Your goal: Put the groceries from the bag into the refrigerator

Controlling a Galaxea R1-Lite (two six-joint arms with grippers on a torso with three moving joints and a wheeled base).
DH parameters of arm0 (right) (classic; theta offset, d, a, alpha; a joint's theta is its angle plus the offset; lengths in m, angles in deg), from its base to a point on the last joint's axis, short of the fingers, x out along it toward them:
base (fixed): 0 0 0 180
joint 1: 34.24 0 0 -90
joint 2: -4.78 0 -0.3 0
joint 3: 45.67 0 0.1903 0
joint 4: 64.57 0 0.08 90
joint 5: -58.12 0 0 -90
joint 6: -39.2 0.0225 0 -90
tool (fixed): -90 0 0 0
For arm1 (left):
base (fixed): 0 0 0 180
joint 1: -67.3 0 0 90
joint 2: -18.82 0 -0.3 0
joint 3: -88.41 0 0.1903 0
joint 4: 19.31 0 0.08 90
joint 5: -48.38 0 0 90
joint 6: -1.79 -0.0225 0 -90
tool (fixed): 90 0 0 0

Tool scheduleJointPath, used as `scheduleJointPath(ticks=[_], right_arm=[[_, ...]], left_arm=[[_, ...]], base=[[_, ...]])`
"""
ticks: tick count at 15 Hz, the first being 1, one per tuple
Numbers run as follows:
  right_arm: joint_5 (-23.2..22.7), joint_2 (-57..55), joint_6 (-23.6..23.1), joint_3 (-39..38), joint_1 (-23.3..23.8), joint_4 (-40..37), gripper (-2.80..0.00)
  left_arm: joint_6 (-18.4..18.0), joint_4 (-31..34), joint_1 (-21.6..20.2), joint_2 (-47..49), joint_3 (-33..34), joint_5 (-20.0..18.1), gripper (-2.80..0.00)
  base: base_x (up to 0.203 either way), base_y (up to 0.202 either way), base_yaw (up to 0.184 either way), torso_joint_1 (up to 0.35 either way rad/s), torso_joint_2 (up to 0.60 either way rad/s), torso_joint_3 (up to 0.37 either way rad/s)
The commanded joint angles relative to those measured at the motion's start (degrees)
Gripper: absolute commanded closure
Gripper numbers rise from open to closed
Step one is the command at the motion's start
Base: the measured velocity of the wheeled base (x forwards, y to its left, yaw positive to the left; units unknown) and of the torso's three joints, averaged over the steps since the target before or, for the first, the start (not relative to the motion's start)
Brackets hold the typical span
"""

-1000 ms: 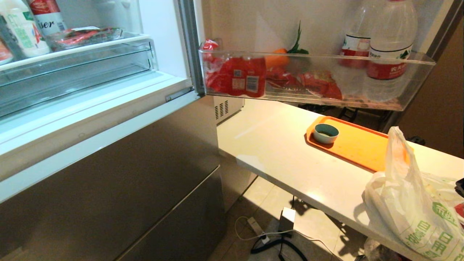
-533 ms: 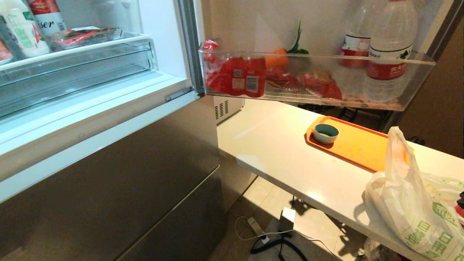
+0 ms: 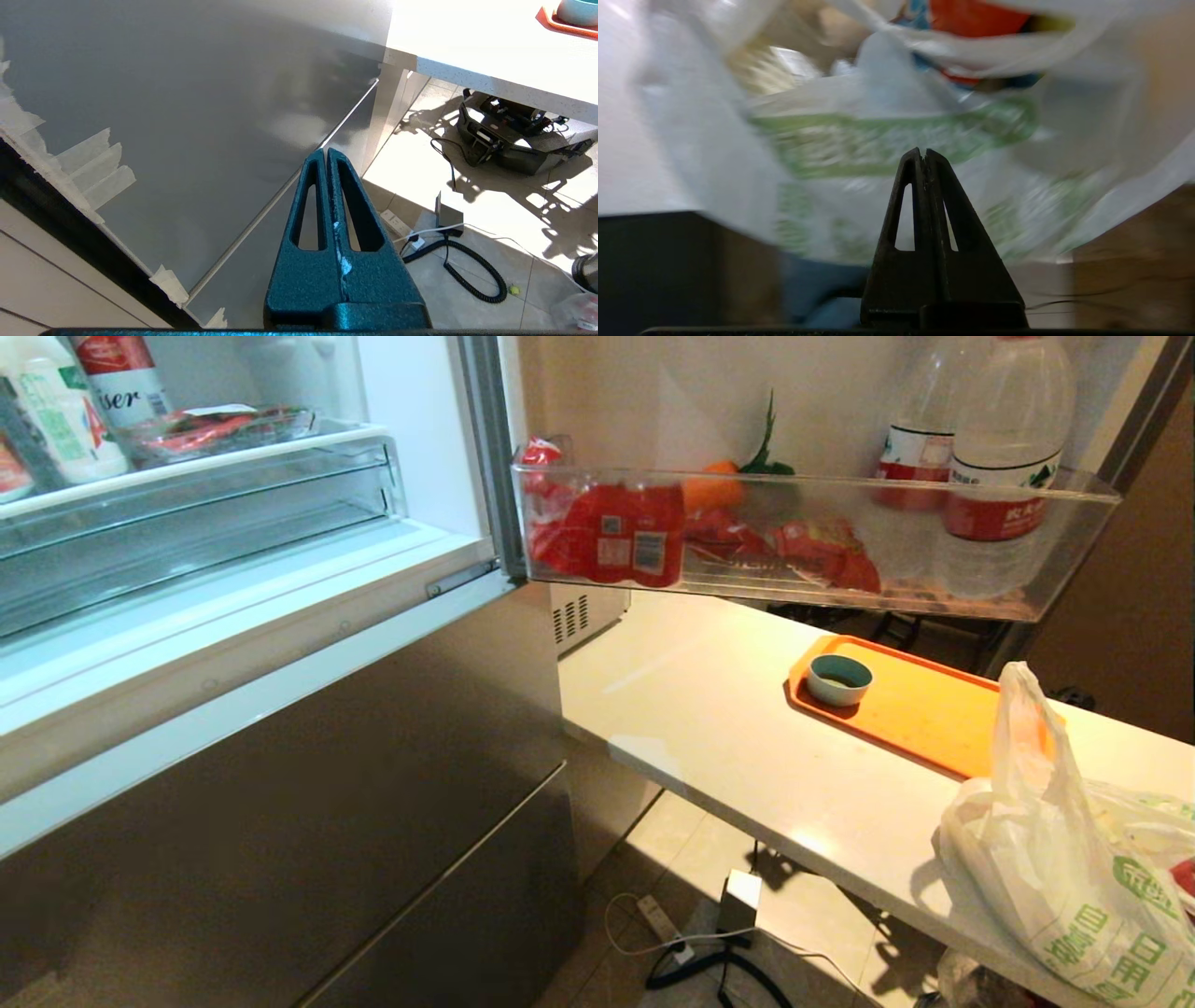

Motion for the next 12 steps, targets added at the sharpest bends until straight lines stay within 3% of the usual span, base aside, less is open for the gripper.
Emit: scheduleJointPath(ticks=[1,7,12], right_arm=[[0.0,-3.6,-4.9,1.6,1.3,0.1,0.00],[0.1,-4.6,-7.6,3.3,1.5,0.1,0.00],[-0.2,-9.6,-6.8,8.4,1.5,0.0,0.00]], left_arm=[[0.0,0.0,0.0,0.0,0.0,0.0,0.00],[0.0,0.0,0.0,0.0,0.0,0.0,0.00],[0.0,0.0,0.0,0.0,0.0,0.0,0.00]], base=[[0.000,0.000,0.000,0.000,0.00,0.000],[0.000,0.000,0.000,0.000,0.00,0.000],[0.000,0.000,0.000,0.000,0.00,0.000]])
